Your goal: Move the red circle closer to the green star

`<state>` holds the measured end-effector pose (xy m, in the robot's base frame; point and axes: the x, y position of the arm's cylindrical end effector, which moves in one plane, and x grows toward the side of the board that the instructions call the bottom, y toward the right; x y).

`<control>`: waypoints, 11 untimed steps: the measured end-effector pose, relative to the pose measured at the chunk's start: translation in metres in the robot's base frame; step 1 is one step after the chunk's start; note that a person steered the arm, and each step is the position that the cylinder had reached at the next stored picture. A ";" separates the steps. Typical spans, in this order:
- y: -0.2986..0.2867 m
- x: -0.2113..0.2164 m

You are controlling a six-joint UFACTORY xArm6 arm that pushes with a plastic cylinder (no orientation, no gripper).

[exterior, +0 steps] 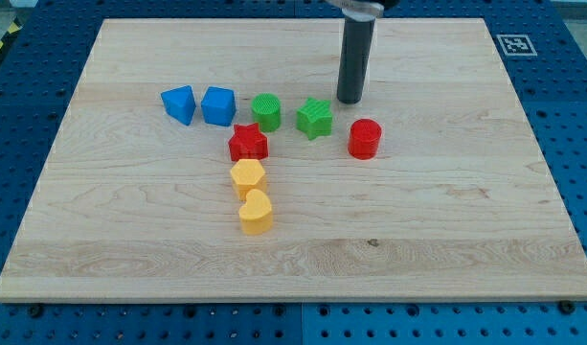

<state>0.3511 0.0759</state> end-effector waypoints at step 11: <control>0.015 0.123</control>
<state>0.4744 0.0913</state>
